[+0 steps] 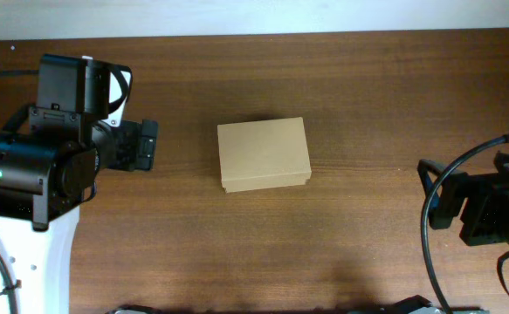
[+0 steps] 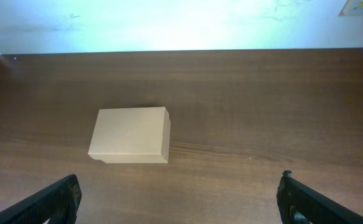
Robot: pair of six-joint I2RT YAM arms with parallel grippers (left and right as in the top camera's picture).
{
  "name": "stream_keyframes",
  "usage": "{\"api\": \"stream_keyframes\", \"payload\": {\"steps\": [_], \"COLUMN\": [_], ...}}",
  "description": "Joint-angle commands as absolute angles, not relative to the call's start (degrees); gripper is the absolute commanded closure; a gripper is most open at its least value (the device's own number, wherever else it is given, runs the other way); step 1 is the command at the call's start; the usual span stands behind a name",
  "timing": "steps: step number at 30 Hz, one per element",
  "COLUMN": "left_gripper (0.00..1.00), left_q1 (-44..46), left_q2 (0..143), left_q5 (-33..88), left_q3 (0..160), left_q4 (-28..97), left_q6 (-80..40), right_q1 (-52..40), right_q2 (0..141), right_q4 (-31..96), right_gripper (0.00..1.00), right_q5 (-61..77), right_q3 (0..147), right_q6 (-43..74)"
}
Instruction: Pack container
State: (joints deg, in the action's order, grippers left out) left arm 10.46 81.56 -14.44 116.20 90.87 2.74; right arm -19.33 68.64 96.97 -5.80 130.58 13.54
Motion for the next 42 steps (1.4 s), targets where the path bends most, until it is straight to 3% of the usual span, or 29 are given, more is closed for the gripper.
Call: {"api": "stream_keyframes", "payload": {"steps": [1, 11, 16, 20, 22, 29, 35, 42], "left_gripper": [0.01, 0.01, 0.01, 0.01, 0.01, 0.01, 0.01, 0.01], "left_q1": [10.2, 10.2, 10.2, 10.2, 10.2, 10.2, 10.2, 10.2], "left_q2": [81.4, 81.4, 81.4, 81.4, 81.4, 81.4, 81.4, 81.4], "left_q5": [-15.3, -15.3, -15.3, -15.3, -15.3, -15.3, -15.3, -15.3], "left_q3": [116.1, 116.1, 116.1, 116.1, 116.1, 116.1, 116.1, 116.1], "left_q4": [91.0, 91.0, 91.0, 91.0, 91.0, 91.0, 91.0, 91.0], "left_q6": [2.2, 2.2, 2.2, 2.2, 2.2, 2.2, 2.2, 2.2], "right_q1": [-19.9, -19.7, -10.0, -2.2, 2.3, 4.2, 4.2, 4.1], "right_q2": [68.7, 68.6, 62.7, 53.0, 44.4, 24.6, 11.2, 1.8], "right_q4": [97.3, 97.3, 90.1, 78.5, 68.2, 49.3, 41.1, 37.4], "right_gripper": [0.01, 0.01, 0.01, 0.01, 0.01, 0.01, 0.01, 0.01], "right_q5": [-6.5, -6.5, -8.9, -8.9, -8.8, -8.8, -8.0, -6.7], "right_q3": [130.2, 130.1, 124.0, 109.4, 94.7, 57.1, 33.1, 19.7], "right_q6": [13.8, 13.7, 13.5, 14.0, 14.0, 14.0, 14.0, 14.0]}}
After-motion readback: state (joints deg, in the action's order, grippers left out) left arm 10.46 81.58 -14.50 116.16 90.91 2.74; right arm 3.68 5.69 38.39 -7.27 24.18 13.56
